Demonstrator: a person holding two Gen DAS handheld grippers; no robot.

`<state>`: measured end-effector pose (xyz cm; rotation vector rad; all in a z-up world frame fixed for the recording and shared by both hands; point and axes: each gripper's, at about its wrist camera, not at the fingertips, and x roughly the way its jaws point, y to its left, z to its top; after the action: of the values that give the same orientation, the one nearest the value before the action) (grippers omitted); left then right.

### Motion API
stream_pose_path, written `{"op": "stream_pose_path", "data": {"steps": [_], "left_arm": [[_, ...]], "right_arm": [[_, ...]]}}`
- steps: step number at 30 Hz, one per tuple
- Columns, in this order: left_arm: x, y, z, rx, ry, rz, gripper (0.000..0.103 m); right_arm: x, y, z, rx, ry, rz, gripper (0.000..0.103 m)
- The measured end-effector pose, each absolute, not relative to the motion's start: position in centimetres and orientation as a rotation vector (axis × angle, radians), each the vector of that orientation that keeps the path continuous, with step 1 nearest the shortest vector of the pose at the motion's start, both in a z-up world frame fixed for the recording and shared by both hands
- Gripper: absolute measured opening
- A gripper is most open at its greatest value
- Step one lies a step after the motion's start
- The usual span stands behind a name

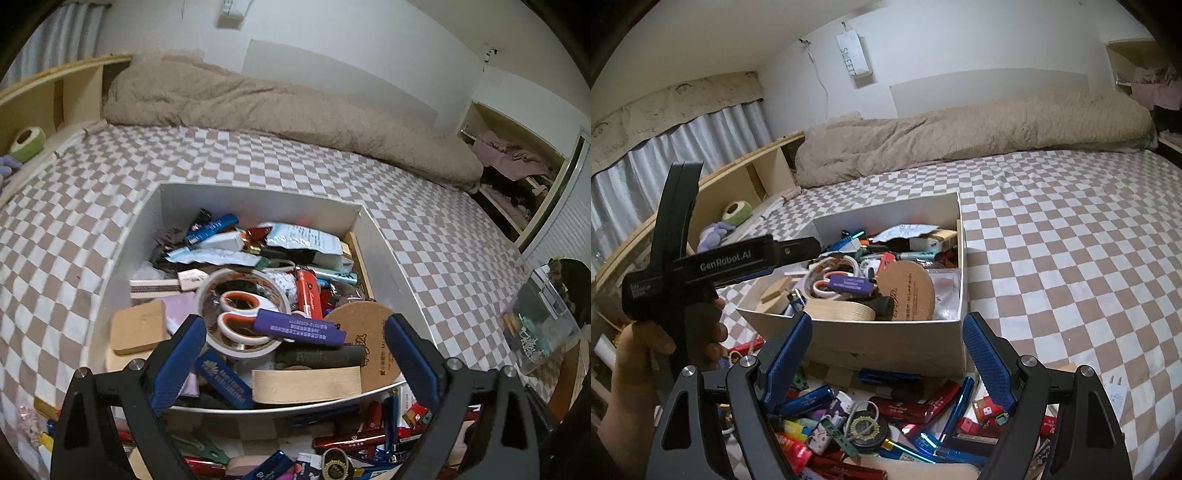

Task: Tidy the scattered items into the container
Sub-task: 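Withdraw both open tools from the shoe box back toward the pile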

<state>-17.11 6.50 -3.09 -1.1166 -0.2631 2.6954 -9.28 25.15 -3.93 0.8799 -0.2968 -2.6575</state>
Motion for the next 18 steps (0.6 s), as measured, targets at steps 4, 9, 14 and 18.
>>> {"op": "stream_pose_path", "data": {"steps": [4, 9, 14, 18], "left_arm": [[-15.8, 6.3, -2.0, -1.072, -0.221, 2.723, 0.098], [-13.6, 6.4, -0.7, -0.994, -0.156, 2.76, 0.103], [-11.4, 6.4, 0.2, -0.94, -0.098, 2.786, 0.103], [-9.8, 6.4, 0.8, -0.9, -0.068, 2.805, 0.103]], "right_arm": [[-8.5, 25.0, -3.0, 0.849, -0.298, -2.66, 0.084], [-7.3, 24.7, -1.7, 0.806, -0.3, -2.671, 0.084], [-6.1, 24.6, -1.1, 0.777, -0.31, -2.683, 0.084], [-5.2, 24.7, -0.8, 0.765, -0.302, -2.7, 0.084]]}}
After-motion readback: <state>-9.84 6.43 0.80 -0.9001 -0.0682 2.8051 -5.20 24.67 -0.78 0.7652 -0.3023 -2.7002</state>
